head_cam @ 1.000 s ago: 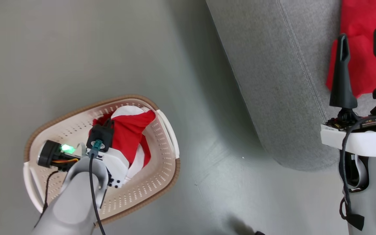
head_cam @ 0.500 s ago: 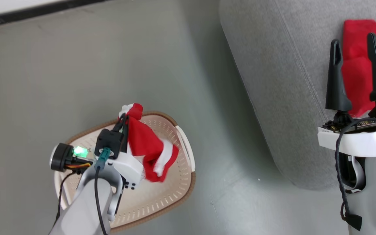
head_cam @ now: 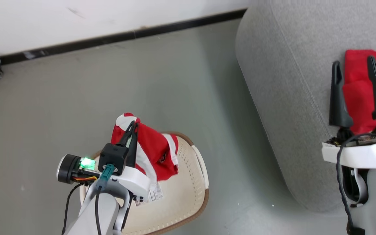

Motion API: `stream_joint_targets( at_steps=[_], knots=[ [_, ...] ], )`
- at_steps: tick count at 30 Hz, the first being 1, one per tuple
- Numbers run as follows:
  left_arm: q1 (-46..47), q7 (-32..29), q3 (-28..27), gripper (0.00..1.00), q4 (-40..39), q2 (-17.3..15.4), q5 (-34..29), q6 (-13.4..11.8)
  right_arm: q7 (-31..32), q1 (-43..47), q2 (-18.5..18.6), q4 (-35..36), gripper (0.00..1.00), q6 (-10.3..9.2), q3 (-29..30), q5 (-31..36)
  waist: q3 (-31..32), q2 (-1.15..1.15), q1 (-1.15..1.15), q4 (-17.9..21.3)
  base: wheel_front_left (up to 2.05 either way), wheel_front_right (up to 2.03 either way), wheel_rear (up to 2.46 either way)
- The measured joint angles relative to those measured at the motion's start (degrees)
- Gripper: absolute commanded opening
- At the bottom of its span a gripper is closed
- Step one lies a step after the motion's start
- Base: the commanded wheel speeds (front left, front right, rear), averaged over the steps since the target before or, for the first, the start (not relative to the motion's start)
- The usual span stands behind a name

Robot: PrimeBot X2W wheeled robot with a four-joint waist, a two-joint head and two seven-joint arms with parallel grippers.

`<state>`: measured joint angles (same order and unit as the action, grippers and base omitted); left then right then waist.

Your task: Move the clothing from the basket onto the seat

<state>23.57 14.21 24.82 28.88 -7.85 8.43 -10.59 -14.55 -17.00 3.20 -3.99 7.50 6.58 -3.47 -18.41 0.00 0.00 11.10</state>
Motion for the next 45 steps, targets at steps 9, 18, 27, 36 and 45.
stream_joint_targets(
  at_steps=[9,18,27,36,45],
  knots=[
    [-3.76,0.01,0.45,0.00,-1.64,-0.44,0.14,0.58,0.00,3.86,0.04,-0.24,1.00,0.00,1.47,0.49,4.64,0.00,0.00,-1.28,0.00,0.00,0.00],
    [-5.11,0.01,1.02,0.00,-1.02,-0.25,1.08,1.60,0.00,6.43,0.02,-0.34,1.00,0.00,1.52,1.00,7.79,0.00,0.00,-1.47,0.00,0.00,0.00],
    [-7.15,0.01,0.70,1.00,-1.03,-0.23,1.53,1.49,0.01,8.40,0.04,0.33,1.00,0.00,1.71,1.00,9.45,0.00,0.00,-0.71,0.00,0.00,0.00],
    [-7.15,0.01,0.08,1.00,-2.08,-0.34,1.53,0.58,0.03,8.83,0.04,1.65,1.00,0.00,1.96,1.00,9.34,0.00,0.00,-1.01,0.00,0.00,0.00],
    [-7.15,0.01,-0.82,1.00,-4.72,-0.35,1.56,-0.08,0.19,8.93,0.04,2.36,1.00,0.00,2.19,1.00,9.52,0.00,0.00,-1.58,0.00,0.00,0.00]
  ],
)
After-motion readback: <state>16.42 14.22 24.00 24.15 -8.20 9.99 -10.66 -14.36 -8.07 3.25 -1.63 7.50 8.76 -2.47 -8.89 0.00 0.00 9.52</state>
